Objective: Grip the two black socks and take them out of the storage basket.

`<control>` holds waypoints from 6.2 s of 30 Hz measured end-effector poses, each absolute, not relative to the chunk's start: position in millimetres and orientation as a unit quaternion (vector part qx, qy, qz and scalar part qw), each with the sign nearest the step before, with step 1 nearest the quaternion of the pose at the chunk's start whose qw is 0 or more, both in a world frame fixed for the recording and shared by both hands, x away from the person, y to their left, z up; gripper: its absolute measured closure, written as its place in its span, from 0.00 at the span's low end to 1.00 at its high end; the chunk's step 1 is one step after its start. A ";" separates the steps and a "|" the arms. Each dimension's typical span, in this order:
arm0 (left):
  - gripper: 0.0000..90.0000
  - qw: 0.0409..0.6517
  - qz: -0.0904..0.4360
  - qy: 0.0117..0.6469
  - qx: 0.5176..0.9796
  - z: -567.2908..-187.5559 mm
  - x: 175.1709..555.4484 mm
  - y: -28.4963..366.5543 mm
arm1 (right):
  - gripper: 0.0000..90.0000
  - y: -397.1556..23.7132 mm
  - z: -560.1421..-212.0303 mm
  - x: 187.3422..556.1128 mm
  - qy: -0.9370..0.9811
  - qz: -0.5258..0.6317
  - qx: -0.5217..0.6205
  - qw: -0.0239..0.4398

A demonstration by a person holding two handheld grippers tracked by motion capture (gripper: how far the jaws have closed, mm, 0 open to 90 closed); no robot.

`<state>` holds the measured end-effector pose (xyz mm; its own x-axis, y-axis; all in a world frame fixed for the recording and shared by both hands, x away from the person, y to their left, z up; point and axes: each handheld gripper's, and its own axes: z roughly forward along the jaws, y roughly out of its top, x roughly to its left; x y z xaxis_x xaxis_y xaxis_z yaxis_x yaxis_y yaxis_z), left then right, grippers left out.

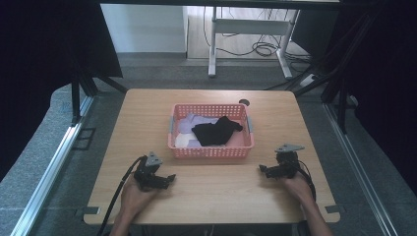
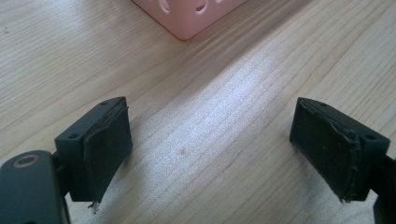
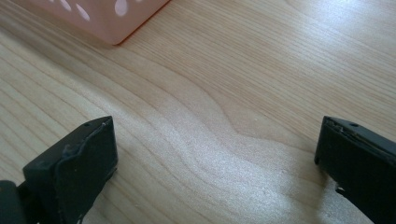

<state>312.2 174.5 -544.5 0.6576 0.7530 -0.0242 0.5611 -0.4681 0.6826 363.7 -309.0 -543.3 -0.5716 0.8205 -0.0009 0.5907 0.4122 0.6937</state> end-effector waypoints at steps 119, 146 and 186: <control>0.14 0.339 0.143 0.387 0.846 -544.6 312.7 174.4 | 0.61 -144.2 -447.0 487.0 0.896 0.275 0.344 0.050; 0.14 0.338 0.143 0.387 0.846 -544.5 312.7 174.5 | 0.97 -108.9 -436.0 496.1 0.916 0.251 0.307 0.068; 0.14 0.337 0.141 0.386 0.847 -544.2 313.1 174.4 | 0.96 -162.3 -286.5 476.5 0.881 0.341 0.313 0.093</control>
<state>313.1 174.4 -544.2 0.6619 0.7493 -0.0219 0.5593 -0.4741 0.6800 476.5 -162.3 -286.5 -0.7860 0.6163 0.0492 0.4886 0.5706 0.6601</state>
